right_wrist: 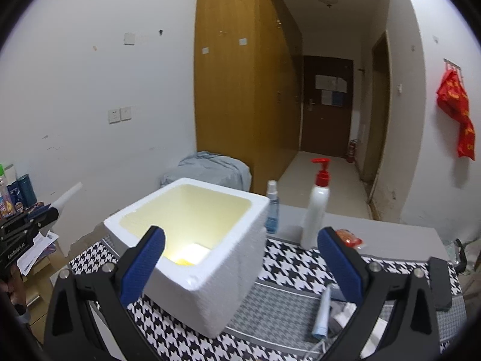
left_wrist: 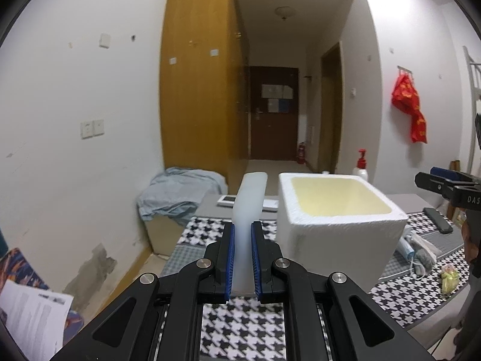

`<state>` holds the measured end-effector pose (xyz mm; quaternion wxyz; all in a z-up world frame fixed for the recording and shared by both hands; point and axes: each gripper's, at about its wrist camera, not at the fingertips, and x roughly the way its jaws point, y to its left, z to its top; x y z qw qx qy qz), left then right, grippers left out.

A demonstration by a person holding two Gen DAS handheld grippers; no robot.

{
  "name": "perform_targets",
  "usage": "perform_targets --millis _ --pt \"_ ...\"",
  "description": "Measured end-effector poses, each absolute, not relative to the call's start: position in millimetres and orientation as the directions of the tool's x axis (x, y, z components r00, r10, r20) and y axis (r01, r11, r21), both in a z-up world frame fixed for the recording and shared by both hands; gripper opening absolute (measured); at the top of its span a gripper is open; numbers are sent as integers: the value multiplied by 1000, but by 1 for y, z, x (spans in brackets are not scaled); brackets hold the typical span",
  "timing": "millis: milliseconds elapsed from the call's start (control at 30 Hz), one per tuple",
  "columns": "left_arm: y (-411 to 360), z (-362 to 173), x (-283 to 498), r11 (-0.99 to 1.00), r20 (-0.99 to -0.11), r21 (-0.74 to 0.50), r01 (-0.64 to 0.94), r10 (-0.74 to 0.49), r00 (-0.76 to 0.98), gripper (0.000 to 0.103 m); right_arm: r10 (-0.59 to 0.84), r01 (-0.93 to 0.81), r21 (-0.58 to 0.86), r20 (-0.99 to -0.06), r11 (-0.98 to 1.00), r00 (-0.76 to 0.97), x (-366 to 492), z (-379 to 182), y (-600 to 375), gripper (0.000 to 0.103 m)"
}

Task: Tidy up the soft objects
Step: 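Move the left gripper over the foam box and release the white stick inside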

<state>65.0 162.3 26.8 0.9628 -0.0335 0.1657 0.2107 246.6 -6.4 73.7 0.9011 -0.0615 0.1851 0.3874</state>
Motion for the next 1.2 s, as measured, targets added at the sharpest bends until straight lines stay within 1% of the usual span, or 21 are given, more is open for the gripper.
perform_targets --millis 367,767,1000,1200 --pt "149 44 94 960 -306 17 -279 271 913 12 595 -632 37 -382 774 707 243 65 -46 103" --pt "141 60 136 992 -333 24 -126 126 934 12 541 -561 70 -385 825 748 234 57 -74 103" --pt "135 63 157 997 -351 34 -75 82 933 12 534 -544 95 -390 834 750 226 52 -85 103" --pt "128 64 175 999 -375 9 -30 32 927 12 514 -524 93 -395 847 761 218 48 -92 103"
